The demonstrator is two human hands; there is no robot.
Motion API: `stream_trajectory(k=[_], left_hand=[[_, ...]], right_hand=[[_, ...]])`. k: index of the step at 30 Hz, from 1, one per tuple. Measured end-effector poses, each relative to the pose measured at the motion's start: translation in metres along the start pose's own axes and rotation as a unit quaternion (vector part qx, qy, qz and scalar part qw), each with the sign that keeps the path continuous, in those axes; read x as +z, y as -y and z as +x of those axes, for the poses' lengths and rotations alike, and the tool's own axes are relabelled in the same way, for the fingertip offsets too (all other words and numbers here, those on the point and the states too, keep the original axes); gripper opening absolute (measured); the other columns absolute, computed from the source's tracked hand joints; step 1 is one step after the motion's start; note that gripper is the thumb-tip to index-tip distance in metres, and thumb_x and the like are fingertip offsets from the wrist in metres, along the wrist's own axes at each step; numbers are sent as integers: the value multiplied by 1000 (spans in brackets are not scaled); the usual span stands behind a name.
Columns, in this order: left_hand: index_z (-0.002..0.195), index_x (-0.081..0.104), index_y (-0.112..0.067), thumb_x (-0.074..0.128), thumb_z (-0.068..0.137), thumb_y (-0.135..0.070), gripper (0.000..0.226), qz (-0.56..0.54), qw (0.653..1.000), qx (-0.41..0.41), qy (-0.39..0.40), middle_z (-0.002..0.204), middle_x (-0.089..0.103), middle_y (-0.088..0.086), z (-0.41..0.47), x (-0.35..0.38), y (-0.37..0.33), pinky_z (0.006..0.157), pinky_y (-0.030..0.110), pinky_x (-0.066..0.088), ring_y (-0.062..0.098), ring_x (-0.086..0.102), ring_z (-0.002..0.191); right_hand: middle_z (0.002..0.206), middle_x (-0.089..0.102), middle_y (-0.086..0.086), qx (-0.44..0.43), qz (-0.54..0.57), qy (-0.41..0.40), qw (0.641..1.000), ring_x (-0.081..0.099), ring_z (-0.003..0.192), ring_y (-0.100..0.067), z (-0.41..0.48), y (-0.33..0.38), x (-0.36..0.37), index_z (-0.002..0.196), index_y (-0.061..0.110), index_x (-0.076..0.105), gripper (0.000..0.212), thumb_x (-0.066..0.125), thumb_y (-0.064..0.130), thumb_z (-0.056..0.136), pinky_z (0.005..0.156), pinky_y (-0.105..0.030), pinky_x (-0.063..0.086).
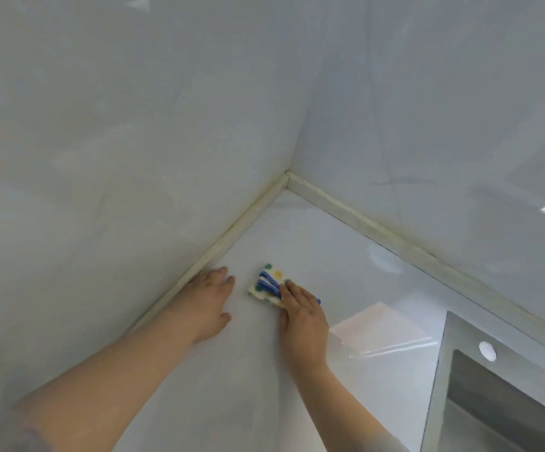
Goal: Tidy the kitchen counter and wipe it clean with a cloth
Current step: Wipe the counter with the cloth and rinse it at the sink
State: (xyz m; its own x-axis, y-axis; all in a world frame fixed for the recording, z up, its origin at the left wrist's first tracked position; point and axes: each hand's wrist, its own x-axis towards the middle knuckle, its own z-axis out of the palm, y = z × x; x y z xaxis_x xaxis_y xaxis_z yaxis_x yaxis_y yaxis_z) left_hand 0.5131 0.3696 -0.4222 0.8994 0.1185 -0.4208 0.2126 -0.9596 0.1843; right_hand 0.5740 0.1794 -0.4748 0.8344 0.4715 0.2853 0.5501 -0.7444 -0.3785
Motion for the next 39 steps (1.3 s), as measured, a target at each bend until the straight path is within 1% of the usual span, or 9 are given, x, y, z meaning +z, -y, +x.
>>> stream_trajectory(k=[4,10,14,19,22,27,32,35,39], left_hand=[[153,13,-11,41,99,-28,63,-47,997,33,-56,161,-1,5,-73,36,16,117,23,4,17,4,148],[154,10,-12,35,101,-27,60,-34,999,33,-27,161,-2,1,-156,74,58,118,26,7,16,7,147],[153,10,-9,37,101,-24,60,-45,998,48,0,161,0,3,-190,87,79,117,24,2,19,6,147],[152,15,-7,32,102,-20,55,-39,997,64,-7,161,4,6,-203,93,85,117,26,3,21,8,147],[152,14,-7,31,103,-21,55,-60,996,60,-2,161,5,7,-198,90,81,117,25,4,22,10,147],[152,13,-8,32,102,-28,57,-78,994,70,4,161,6,6,-172,75,56,119,26,10,21,12,147],[152,15,-10,35,102,-33,59,-65,994,85,-5,161,8,8,-126,53,7,119,28,11,22,11,147],[152,16,-11,37,101,-34,60,-47,995,87,-9,161,8,8,-92,39,-26,119,30,11,23,11,147],[154,4,-19,34,101,-41,65,-33,998,59,3,161,-5,4,-39,27,-61,120,35,6,24,-2,148]], right_hand=[[112,70,-1,2,9,3,1000,65,100,-21,-71,48,-5,108,14,72,45,74,4,64,85,-27,52],[109,70,6,4,-5,26,1000,66,94,-15,-164,121,-15,104,20,73,42,67,15,63,84,-20,45],[105,71,9,-4,-12,44,999,66,89,-12,-203,157,-19,99,22,74,42,73,15,58,75,-19,52],[100,71,9,44,54,141,988,64,88,-17,-226,173,-35,99,24,71,28,51,21,80,73,-24,52],[87,69,3,97,109,198,969,59,74,-18,-220,165,-56,98,25,69,23,52,18,84,64,-25,39],[54,56,3,201,192,132,952,49,46,-10,-178,117,-94,88,28,69,22,53,13,83,49,-29,39],[57,57,5,236,159,44,958,51,48,-15,-108,44,-120,96,27,71,26,54,9,88,50,-33,44],[60,54,10,240,128,26,962,49,41,-6,-62,3,-131,103,22,70,27,50,8,92,44,-15,33],[77,61,0,214,109,38,970,54,42,2,0,-48,-136,107,23,68,31,45,8,94,40,-11,35]])
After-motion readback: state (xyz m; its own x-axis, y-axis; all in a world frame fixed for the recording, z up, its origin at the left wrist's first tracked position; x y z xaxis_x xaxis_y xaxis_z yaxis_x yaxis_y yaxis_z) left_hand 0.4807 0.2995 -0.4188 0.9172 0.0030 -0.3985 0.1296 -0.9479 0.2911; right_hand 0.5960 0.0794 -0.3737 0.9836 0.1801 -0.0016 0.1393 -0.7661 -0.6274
